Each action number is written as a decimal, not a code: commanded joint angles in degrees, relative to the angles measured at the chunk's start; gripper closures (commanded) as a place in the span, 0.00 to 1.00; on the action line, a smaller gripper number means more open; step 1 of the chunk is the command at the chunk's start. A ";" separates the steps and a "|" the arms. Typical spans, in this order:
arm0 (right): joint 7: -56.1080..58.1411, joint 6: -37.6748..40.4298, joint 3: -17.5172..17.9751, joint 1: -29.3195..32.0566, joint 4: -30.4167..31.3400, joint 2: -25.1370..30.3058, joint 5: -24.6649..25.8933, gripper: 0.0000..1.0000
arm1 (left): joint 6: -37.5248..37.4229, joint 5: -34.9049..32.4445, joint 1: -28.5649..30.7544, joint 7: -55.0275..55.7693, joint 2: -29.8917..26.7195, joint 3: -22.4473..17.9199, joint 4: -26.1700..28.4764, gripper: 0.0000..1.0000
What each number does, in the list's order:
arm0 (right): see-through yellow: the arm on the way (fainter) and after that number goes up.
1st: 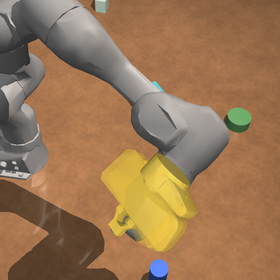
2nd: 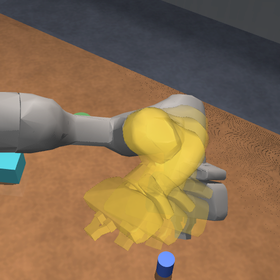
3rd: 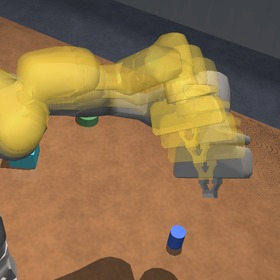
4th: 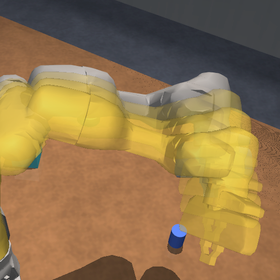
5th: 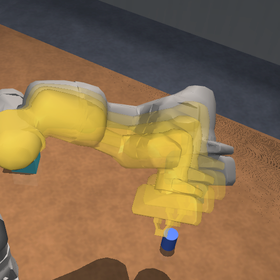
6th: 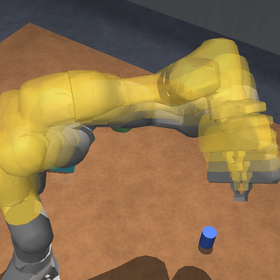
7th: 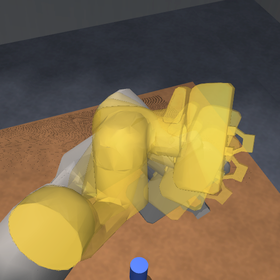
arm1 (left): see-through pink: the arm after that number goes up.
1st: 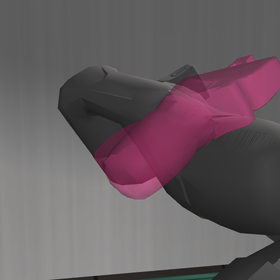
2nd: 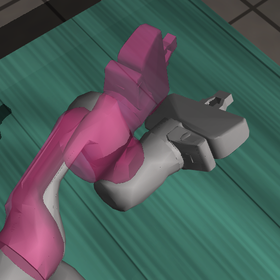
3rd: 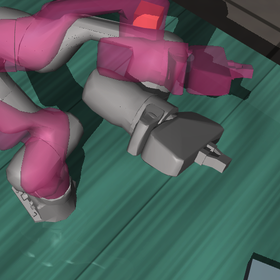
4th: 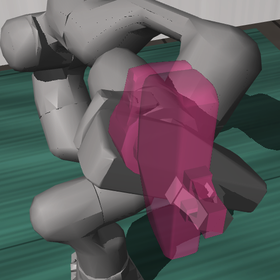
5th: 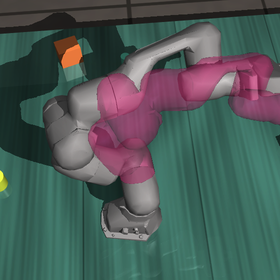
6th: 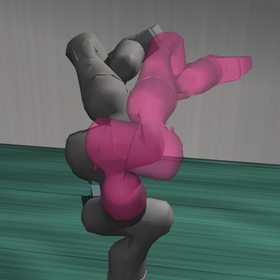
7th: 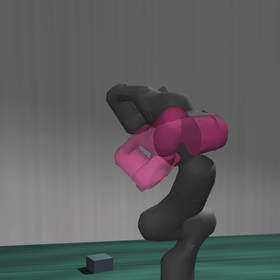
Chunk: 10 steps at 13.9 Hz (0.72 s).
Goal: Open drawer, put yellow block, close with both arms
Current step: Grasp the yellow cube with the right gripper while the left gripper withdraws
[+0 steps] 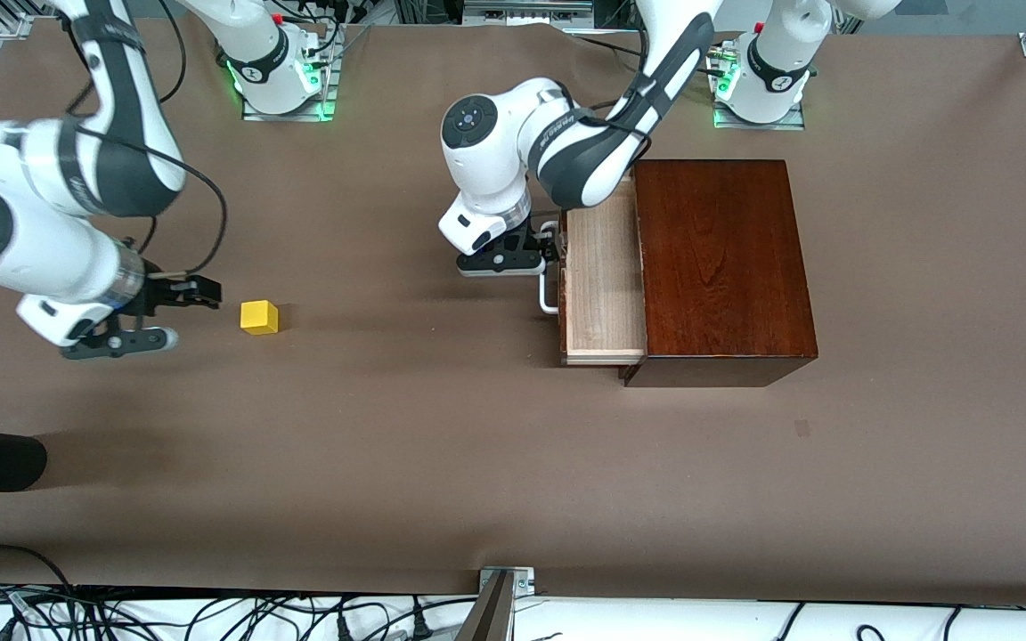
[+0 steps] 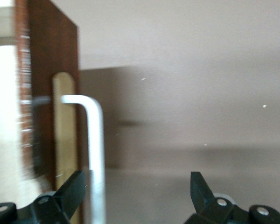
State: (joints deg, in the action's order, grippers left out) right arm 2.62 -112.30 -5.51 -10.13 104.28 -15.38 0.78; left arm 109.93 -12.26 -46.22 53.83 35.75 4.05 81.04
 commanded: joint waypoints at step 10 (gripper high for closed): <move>-0.78 -27.88 0.33 -0.15 19.37 -4.66 -3.07 0.00 | -21.07 1.71 25.54 -33.23 -19.92 0.08 -1.85 0.00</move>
State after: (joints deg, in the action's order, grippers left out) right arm 1.98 -137.64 -5.41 -10.17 122.32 -19.50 -1.33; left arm 89.65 -12.17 -25.33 25.29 18.96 3.00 78.06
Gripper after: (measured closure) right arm 0.000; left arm 0.000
